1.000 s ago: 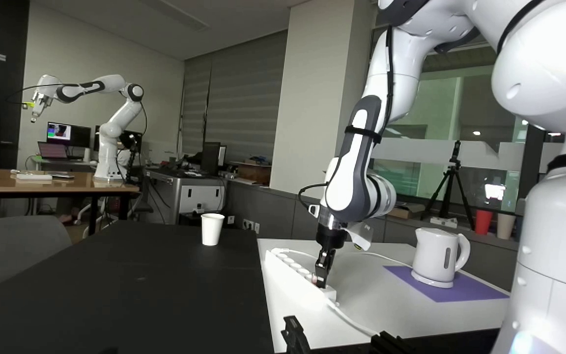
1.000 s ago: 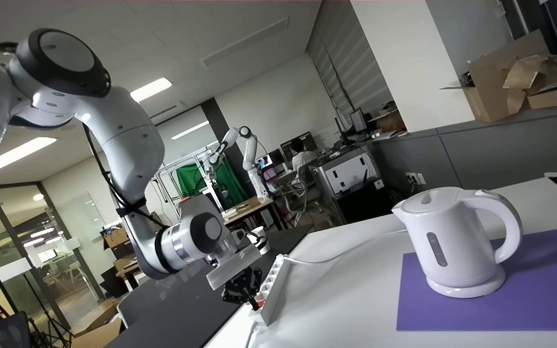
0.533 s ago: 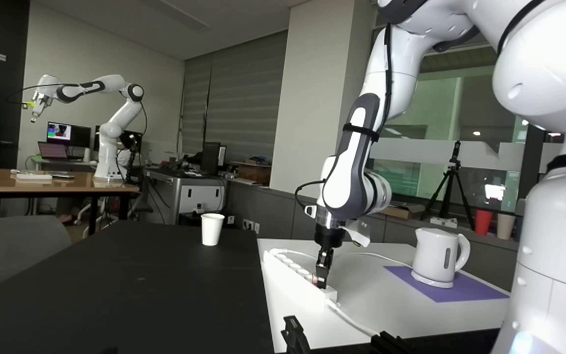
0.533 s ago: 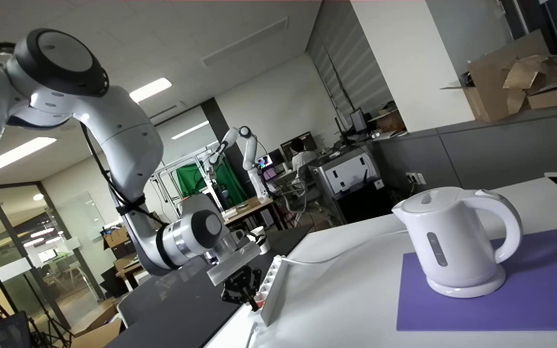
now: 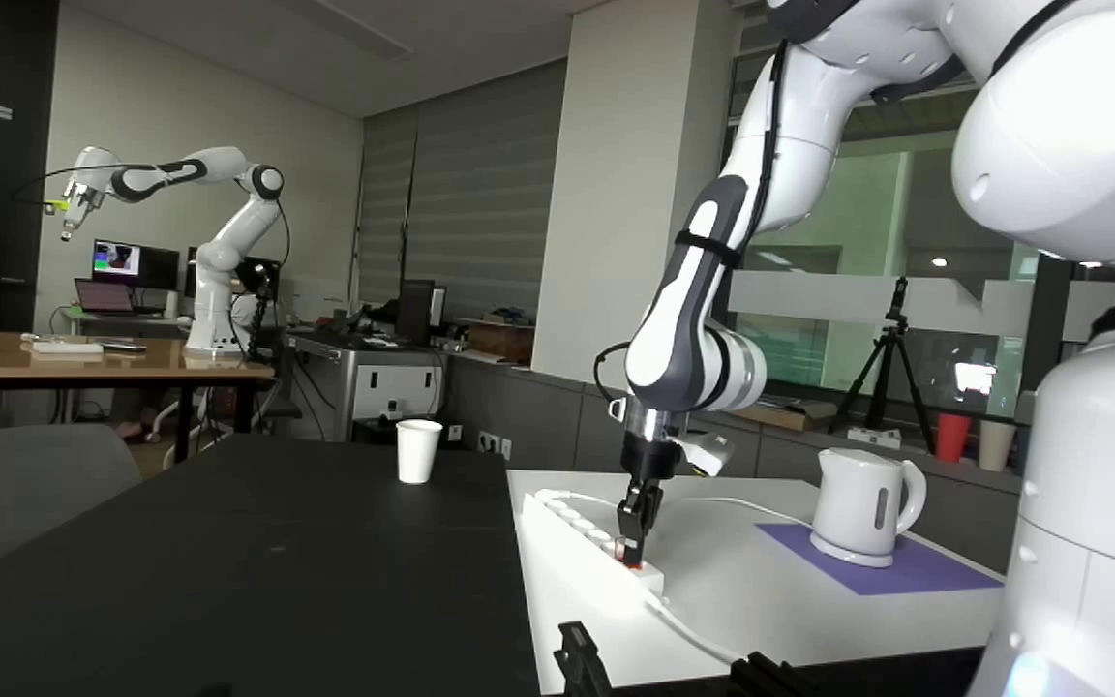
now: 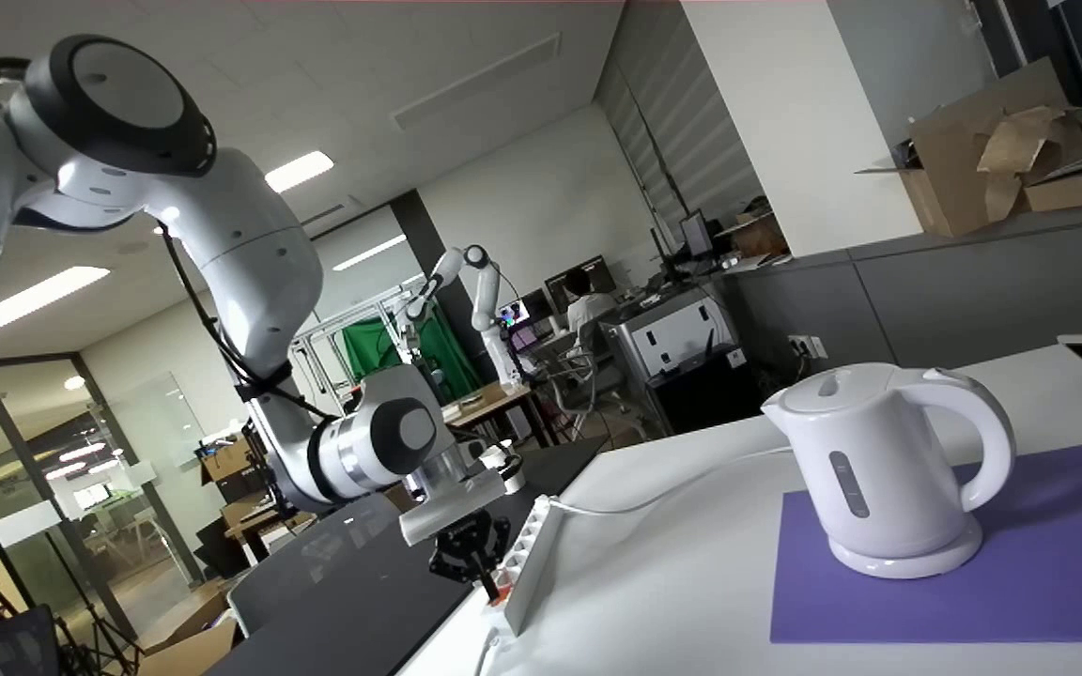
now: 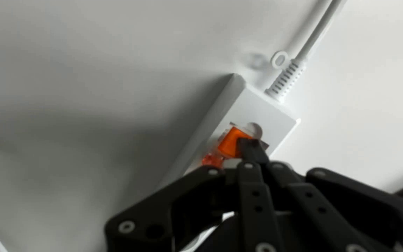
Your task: Turn on the extension cable
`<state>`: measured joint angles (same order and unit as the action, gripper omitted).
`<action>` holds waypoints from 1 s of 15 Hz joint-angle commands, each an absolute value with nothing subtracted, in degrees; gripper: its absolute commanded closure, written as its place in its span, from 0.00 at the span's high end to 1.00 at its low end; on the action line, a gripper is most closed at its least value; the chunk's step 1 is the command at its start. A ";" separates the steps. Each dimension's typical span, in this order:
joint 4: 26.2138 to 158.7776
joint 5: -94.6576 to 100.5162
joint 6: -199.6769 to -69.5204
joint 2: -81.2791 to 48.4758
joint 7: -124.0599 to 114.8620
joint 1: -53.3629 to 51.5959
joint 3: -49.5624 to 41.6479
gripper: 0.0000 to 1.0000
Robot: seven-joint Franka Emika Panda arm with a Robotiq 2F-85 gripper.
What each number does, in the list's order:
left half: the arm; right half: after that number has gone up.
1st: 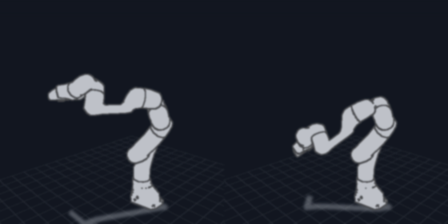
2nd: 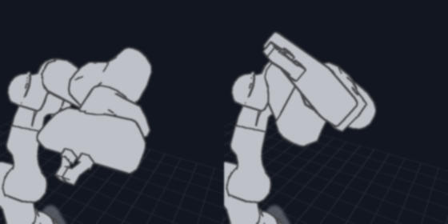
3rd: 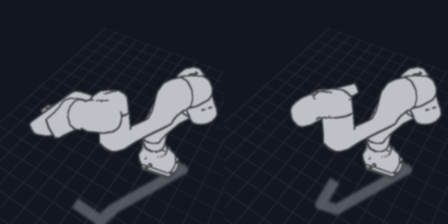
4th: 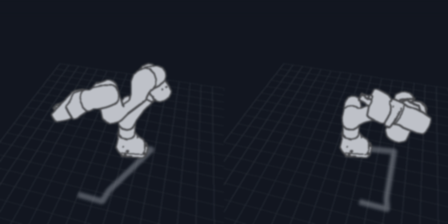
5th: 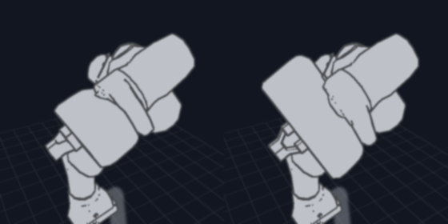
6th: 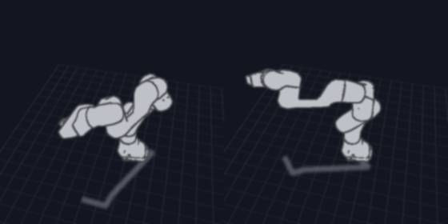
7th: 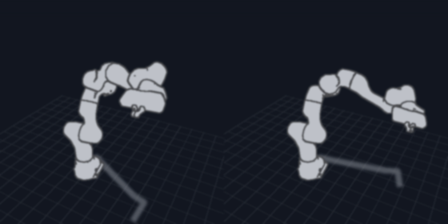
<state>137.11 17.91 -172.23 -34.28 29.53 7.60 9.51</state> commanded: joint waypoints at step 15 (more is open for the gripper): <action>136.42 0.63 -156.32 -20.32 31.09 15.83 16.38 0.39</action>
